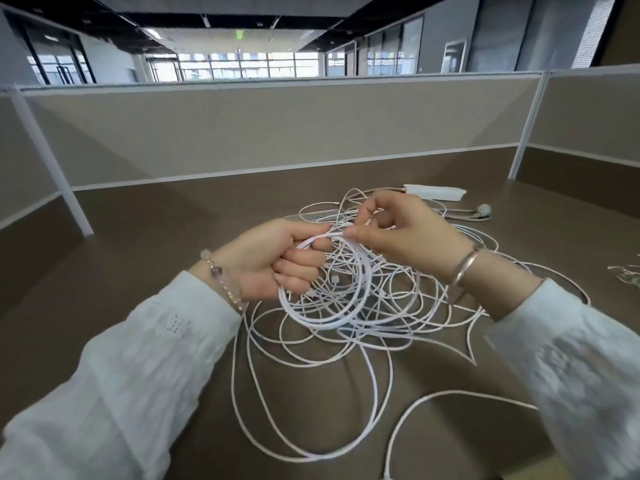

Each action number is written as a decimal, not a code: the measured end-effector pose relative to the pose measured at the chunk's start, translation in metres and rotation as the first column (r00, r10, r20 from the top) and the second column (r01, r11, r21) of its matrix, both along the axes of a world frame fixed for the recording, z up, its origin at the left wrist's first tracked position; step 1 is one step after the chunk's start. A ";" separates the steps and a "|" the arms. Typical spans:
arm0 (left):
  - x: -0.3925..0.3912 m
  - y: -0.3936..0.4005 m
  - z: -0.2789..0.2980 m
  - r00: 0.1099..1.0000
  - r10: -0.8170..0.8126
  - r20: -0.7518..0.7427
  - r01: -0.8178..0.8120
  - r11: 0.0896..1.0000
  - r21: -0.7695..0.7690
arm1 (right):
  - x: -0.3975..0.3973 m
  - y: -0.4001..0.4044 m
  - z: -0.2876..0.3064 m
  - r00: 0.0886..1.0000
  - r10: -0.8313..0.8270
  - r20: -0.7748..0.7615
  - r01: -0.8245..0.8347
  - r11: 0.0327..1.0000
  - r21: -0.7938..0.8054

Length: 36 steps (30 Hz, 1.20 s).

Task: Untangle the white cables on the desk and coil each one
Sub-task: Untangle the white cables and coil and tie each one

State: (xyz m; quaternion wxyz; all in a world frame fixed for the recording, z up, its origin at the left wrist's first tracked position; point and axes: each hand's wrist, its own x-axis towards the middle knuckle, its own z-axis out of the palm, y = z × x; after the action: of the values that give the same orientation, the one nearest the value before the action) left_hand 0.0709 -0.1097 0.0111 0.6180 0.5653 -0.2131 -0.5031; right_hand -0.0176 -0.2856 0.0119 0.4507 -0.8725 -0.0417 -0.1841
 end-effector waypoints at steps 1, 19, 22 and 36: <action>0.005 0.001 -0.001 1.000 0.010 -0.030 -0.010 1.000 -0.007 | 0.003 -0.013 -0.004 0.998 0.038 -0.041 -0.033 0.993 0.116; 0.054 0.026 -0.036 0.893 0.412 -0.181 -0.449 0.836 -0.315 | 0.015 -0.092 -0.062 0.967 -0.243 -0.080 0.215 0.942 -0.258; 0.053 0.022 -0.042 0.890 0.409 -0.202 -0.456 0.813 -0.361 | 0.016 -0.050 -0.066 0.973 -0.174 -0.152 0.061 0.828 -0.558; 0.020 -0.007 -0.042 0.777 0.491 0.394 -0.425 0.871 -0.247 | 0.030 0.047 -0.013 0.975 0.159 -0.156 -0.218 0.827 -0.519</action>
State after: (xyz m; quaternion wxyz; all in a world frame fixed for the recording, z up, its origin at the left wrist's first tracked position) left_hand 0.0907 -0.1165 -0.0310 0.6956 0.6535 -0.2400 -0.1775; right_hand 0.0129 -0.2385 -0.0011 0.2086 -0.9632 -0.1530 -0.0732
